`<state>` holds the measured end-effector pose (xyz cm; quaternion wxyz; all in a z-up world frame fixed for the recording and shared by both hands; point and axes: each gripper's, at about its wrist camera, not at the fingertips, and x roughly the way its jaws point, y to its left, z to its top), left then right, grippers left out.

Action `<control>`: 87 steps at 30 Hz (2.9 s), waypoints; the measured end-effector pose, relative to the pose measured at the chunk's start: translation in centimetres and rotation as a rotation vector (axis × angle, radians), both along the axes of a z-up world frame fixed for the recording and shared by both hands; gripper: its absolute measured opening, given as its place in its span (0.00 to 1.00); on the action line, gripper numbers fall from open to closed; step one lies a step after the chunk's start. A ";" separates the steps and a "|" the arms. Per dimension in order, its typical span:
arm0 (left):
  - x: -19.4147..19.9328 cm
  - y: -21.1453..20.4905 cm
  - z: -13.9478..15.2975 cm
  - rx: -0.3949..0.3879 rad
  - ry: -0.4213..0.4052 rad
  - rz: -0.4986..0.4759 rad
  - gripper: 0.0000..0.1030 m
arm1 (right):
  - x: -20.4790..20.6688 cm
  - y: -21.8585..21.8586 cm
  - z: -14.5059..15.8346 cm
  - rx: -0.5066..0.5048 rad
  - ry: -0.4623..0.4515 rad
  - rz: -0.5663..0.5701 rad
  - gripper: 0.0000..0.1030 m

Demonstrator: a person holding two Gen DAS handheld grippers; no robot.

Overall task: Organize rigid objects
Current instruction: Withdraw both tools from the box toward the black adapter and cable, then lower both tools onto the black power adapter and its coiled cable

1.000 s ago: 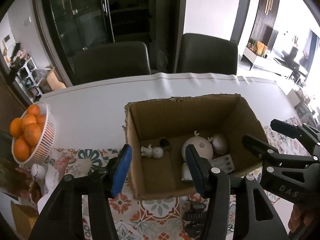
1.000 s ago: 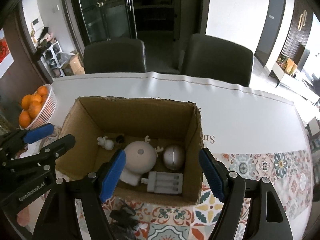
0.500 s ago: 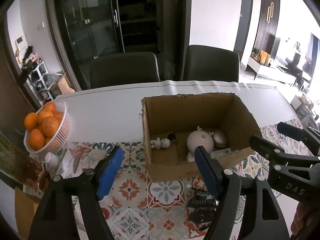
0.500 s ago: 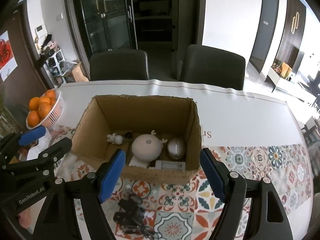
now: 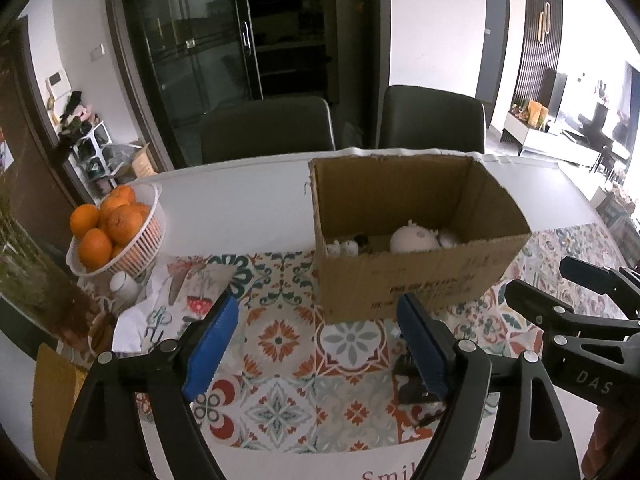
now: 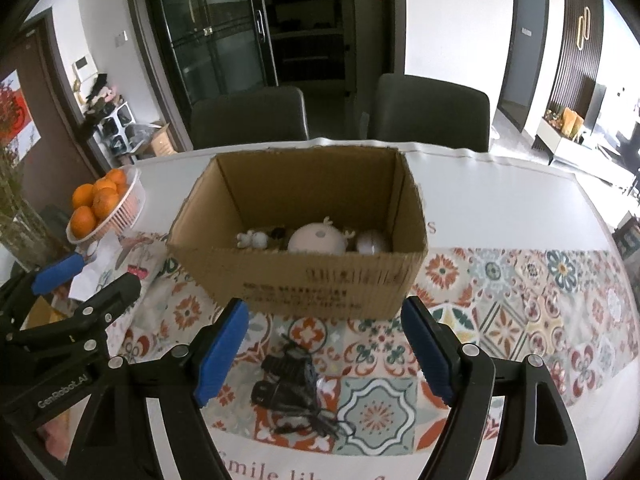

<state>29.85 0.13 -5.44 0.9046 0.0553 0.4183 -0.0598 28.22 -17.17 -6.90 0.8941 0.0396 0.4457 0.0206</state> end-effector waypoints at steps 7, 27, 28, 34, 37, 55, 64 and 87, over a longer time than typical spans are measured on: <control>-1.7 0.8 -0.9 0.007 0.014 -0.002 0.81 | -1.7 0.8 -1.2 0.025 0.017 -0.001 0.77; -2.6 2.9 -6.1 0.010 0.136 -0.026 0.81 | -3.7 3.3 -5.9 0.033 0.131 -0.016 0.80; -2.5 3.0 -6.4 0.013 0.142 -0.028 0.81 | -3.7 3.5 -6.2 0.026 0.136 -0.014 0.80; -2.2 3.5 -7.7 0.024 0.170 -0.034 0.81 | -3.4 4.2 -7.7 0.030 0.173 -0.002 0.80; -1.9 3.7 -8.3 0.028 0.184 -0.034 0.81 | -3.1 4.4 -8.4 0.028 0.195 0.002 0.80; -0.1 4.8 -12.7 0.063 0.269 -0.034 0.81 | -0.2 5.7 -13.7 0.001 0.329 0.033 0.80; 0.7 5.0 -14.0 0.072 0.306 -0.040 0.81 | 1.5 6.7 -15.8 -0.026 0.360 0.054 0.80; 0.8 2.4 -14.3 0.045 0.330 -0.106 0.80 | 0.5 4.8 -16.1 0.047 0.353 0.027 0.55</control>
